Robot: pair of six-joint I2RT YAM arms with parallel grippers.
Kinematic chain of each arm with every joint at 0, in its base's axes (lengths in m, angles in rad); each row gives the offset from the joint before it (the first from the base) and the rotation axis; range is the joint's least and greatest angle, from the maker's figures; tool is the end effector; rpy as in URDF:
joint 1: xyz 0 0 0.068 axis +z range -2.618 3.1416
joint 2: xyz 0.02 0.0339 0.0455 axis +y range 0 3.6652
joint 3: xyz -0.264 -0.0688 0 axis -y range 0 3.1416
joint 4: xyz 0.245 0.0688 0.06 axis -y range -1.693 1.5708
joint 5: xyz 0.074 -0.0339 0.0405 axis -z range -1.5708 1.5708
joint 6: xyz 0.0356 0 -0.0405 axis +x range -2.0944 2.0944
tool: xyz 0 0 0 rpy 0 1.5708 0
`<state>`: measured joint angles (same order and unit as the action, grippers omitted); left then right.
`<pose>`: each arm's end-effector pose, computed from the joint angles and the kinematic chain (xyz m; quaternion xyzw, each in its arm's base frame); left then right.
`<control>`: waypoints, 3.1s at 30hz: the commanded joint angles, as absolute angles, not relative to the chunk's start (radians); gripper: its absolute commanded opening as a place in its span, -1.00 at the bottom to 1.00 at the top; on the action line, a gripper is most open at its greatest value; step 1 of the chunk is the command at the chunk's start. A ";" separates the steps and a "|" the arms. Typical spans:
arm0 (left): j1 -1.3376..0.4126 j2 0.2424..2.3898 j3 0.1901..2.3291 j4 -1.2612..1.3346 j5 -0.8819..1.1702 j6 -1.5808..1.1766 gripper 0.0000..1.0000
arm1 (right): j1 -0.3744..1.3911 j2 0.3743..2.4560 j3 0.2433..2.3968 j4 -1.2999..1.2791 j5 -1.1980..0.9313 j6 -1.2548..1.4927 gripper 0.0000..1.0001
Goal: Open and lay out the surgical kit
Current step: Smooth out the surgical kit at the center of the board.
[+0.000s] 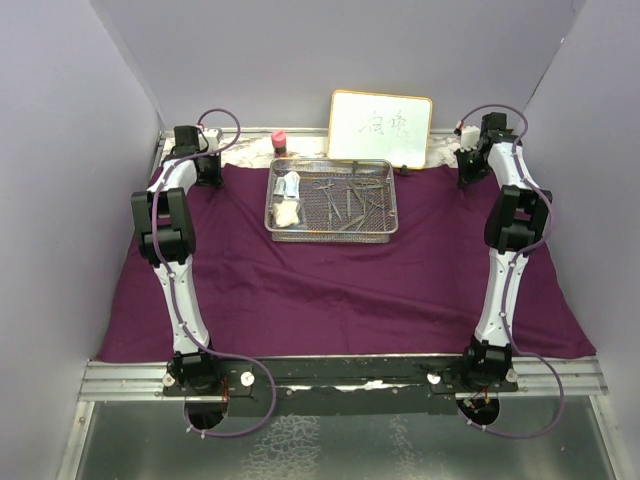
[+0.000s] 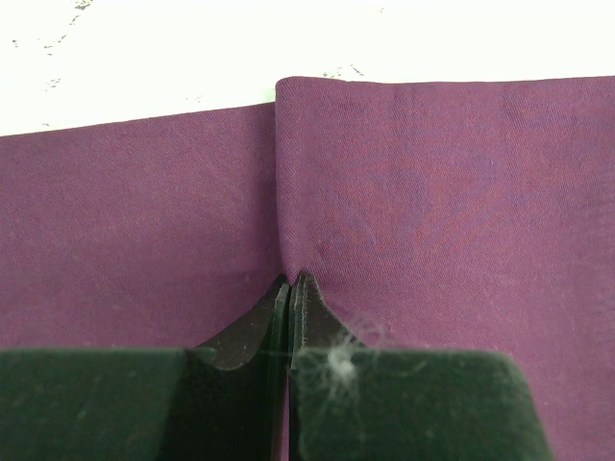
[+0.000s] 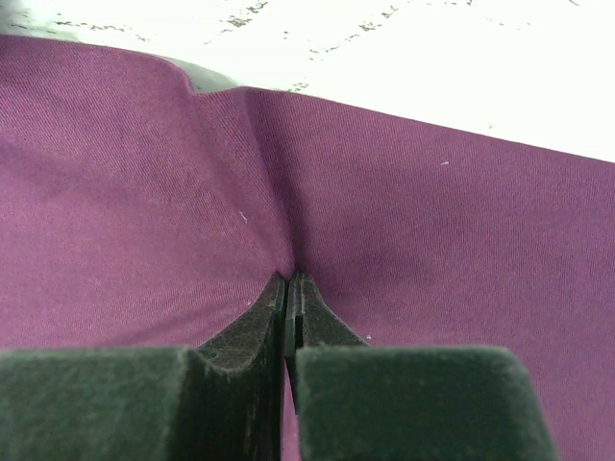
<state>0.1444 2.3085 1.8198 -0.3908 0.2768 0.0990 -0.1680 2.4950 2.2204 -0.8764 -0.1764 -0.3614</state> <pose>0.5071 0.0639 0.1634 0.0256 0.9327 -0.0881 0.3488 0.5209 -0.0820 0.1643 -0.1123 0.9679 0.0289 0.2229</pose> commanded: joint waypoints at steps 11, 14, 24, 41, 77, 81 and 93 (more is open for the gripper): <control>0.166 2.405 1.872 -0.436 0.173 0.118 -1.00 | -0.213 2.580 2.252 -0.813 0.036 -0.419 -0.98; 0.167 2.408 1.877 -0.437 0.173 0.116 -1.00 | -0.212 2.586 2.267 -0.819 0.036 -0.420 -0.99; 0.167 2.415 1.892 -0.442 0.178 0.110 -1.00 | -0.213 2.600 2.292 -0.837 0.032 -0.419 -0.98; 0.166 2.446 1.934 -0.465 0.168 0.113 -1.00 | -0.213 2.596 2.284 -0.822 0.055 -0.431 -0.99; 0.222 2.355 1.884 -0.457 0.082 0.170 -0.05 | -0.244 2.429 2.175 -0.785 -0.010 -0.425 0.16; 0.224 2.290 1.872 -0.429 0.127 0.158 0.23 | -0.244 2.338 2.110 -0.753 -0.060 -0.415 0.21; 0.224 2.035 1.725 -0.376 0.239 0.165 0.59 | -0.245 2.068 1.821 -0.660 -0.195 -0.420 0.24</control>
<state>0.2214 2.1750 1.7912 -0.3954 0.1822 0.1421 -0.2462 2.1784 1.9179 -0.7200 -0.1154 -0.4122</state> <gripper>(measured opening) 0.787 0.619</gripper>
